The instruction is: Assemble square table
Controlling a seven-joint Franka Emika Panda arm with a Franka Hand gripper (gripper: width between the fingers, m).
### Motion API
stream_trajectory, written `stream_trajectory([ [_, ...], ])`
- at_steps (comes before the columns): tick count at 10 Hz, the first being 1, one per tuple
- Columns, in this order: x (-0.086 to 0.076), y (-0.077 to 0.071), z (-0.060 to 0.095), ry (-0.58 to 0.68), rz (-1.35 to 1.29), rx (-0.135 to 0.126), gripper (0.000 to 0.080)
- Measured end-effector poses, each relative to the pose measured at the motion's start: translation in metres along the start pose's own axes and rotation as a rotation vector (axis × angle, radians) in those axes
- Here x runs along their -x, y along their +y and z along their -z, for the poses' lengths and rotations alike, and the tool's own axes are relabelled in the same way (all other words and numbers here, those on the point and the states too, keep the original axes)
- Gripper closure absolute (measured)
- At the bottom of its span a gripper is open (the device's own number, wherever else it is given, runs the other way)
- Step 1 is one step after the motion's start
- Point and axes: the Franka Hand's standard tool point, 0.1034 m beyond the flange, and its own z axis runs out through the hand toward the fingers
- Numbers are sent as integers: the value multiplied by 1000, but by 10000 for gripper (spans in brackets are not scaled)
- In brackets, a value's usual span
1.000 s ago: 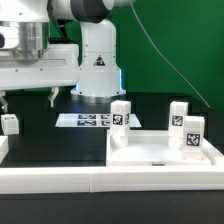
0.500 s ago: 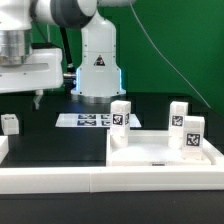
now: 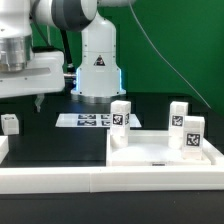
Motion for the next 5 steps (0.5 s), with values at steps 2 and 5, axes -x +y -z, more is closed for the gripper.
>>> stream_trajectory([
  [2, 2, 1, -13, -130, -10, -26, 150],
  [5, -5, -3, -16, -256, 22, -30, 150],
])
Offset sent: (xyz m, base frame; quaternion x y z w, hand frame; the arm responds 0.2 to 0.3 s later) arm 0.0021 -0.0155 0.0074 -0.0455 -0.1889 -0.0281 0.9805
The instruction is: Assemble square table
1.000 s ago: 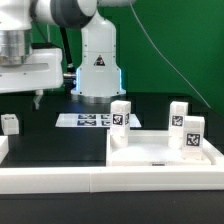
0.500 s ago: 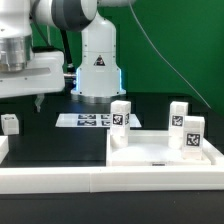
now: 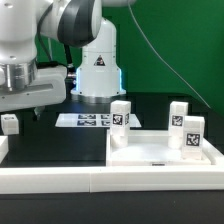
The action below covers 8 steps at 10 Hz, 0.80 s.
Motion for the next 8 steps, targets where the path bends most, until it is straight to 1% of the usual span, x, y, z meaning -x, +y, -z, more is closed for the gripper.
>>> stream_trajectory([
  [1, -2, -2, -1, -35, 3, -5, 150],
  [3, -2, 0, -2, -28, 3, -1, 150],
  [4, -1, 3, -3, -27, -18, 9, 150],
  [5, 6, 8, -8, -34, -66, 9, 150],
  [6, 9, 11, -11, -37, -88, 11, 150],
  [7, 7, 9, -10, -36, -83, 12, 150],
  [8, 7, 7, -11, -48, -82, 5, 150],
])
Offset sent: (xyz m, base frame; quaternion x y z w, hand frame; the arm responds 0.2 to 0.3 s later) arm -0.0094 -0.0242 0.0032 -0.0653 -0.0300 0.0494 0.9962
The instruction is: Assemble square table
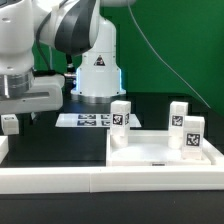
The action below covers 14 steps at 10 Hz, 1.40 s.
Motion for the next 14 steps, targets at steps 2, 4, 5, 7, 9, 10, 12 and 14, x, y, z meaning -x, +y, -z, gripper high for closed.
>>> stream_trajectory([
  [2, 2, -1, -2, -20, 2, -6, 150],
  [4, 7, 2, -13, -149, 27, -7, 150],
  [5, 6, 3, -15, -194, 41, 11, 150],
  [7, 10, 0, -20, -290, 45, 19, 150],
  [9, 7, -2, -24, -371, 40, 18, 150],
  [10, 8, -4, -26, -424, 39, 6, 150],
  [12, 9, -5, -30, -521, 47, 0, 150],
  [14, 8, -1, -29, -517, 45, 6, 150],
])
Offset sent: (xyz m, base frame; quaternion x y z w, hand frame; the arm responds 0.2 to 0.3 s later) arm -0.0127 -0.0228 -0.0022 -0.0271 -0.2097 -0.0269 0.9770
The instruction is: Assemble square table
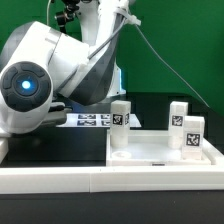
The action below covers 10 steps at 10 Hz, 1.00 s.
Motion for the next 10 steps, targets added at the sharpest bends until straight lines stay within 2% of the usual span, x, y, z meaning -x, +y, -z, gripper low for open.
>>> stream_trajectory([
  [2, 0, 1, 1, 3, -2, 1, 163],
  [4, 0, 1, 1, 6, -2, 2, 512],
  [8, -1, 0, 4, 9, 0, 7, 511],
  [9, -3, -2, 8, 12, 0, 11, 511],
  [10, -5, -7, 19, 13, -17, 18, 511],
])
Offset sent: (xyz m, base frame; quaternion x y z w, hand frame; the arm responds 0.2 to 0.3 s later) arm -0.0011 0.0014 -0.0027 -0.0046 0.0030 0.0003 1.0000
